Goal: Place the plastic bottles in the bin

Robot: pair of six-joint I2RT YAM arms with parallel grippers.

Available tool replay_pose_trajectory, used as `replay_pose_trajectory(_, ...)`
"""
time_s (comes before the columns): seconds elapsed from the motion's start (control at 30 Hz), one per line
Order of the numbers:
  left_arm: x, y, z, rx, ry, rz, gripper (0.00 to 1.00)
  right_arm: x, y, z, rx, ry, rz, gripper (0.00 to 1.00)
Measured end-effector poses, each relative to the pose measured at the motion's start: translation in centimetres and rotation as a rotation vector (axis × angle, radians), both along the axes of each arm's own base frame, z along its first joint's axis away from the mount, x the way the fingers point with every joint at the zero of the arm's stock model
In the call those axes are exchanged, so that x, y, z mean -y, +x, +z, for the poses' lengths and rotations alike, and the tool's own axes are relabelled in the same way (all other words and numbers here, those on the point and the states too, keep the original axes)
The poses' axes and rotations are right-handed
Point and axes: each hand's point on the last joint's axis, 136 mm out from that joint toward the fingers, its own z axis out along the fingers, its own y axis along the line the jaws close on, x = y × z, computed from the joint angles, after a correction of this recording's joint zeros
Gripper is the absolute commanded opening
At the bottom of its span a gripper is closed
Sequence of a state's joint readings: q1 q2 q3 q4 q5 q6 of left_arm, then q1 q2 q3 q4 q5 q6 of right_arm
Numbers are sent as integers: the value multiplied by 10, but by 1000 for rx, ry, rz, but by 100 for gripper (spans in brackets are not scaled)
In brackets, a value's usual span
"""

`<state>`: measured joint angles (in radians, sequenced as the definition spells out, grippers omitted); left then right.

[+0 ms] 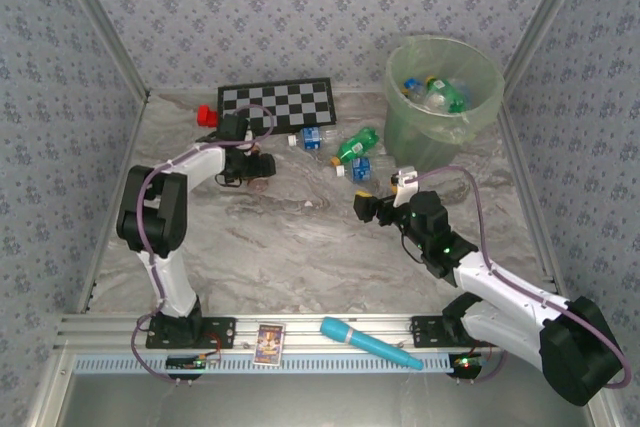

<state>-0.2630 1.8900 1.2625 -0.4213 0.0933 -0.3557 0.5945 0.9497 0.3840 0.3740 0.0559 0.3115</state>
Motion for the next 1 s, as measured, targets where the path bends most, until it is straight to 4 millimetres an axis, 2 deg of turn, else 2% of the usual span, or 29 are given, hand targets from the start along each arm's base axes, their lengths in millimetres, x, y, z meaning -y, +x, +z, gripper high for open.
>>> replay_pose_trajectory(0.13, -6, -3, -17, -47, 40, 10, 79, 0, 0, 0, -4, 6, -2, 99)
replay_pose_trajectory(0.2, -7, -2, -16, -45, 45, 15, 74, 0, 0, 0, -6, 9, -3, 100)
replay_pose_trajectory(0.3, -7, -2, -16, -48, 44, 17, 59, 0, 0, 0, -6, 10, -3, 100)
replay_pose_trajectory(0.37, -6, -2, -16, -49, 42, 13, 52, 0, 0, 0, -7, 11, -4, 100)
replay_pose_trajectory(0.5, -4, -3, -14, -43, 39, 11, 52, 0, 0, 0, -7, 11, -4, 100)
replay_pose_trajectory(0.6, 1, -12, -9, -37, 35, 0, 52, 0, 0, 0, -7, 11, -4, 99)
replay_pose_trajectory(0.73, 20, -30, 10, 7, 18, -47, 53, 0, 0, 0, -7, 12, -4, 99)
replay_pose_trajectory(0.93, 61, -66, 56, 160, -53, -156, 55, 1, 1, 1, -33, 52, 5, 99)
replay_pose_trajectory(1.0, 76, -82, 71, 217, -81, -208, 55, 3, 5, 8, -57, 88, -1, 100)
